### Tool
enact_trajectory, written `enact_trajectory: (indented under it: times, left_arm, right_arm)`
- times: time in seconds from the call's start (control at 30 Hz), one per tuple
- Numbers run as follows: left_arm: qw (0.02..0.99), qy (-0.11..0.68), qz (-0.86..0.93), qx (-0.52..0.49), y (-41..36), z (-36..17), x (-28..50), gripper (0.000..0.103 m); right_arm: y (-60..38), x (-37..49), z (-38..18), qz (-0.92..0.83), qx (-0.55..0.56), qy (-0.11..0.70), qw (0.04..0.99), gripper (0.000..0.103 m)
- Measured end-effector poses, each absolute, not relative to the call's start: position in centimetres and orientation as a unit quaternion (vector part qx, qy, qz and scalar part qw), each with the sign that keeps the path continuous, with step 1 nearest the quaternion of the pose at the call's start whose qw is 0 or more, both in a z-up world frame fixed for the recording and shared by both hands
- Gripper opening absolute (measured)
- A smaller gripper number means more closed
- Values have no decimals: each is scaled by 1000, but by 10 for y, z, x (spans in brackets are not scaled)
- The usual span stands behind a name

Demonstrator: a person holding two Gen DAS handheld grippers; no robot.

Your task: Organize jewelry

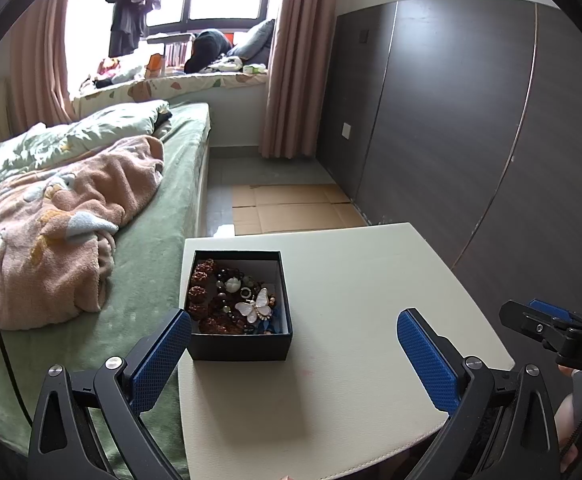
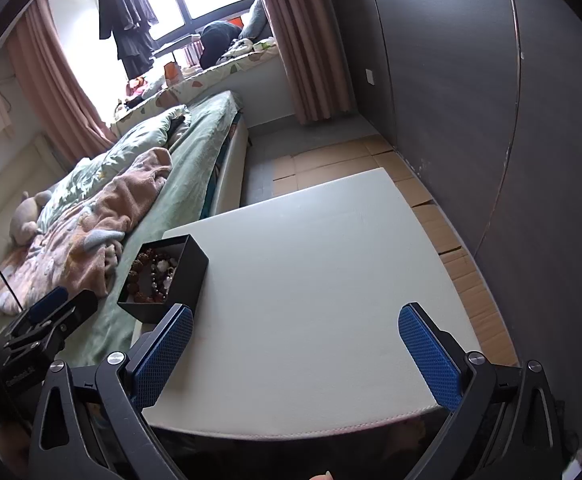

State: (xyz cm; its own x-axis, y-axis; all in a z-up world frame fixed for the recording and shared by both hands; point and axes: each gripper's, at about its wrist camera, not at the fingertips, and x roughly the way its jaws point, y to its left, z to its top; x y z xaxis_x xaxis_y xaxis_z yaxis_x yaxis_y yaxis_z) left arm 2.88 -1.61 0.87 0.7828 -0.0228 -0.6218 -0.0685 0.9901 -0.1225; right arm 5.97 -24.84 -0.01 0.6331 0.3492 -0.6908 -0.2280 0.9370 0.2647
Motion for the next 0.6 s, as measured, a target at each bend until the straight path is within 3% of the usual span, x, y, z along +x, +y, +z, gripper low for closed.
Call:
enact_trajectory:
  times: [0.6]
  left_arm:
    - [941,333,6,-54,-21,8,34,103]
  right_arm:
    - [-254,64,-2,150,68,407,898,103]
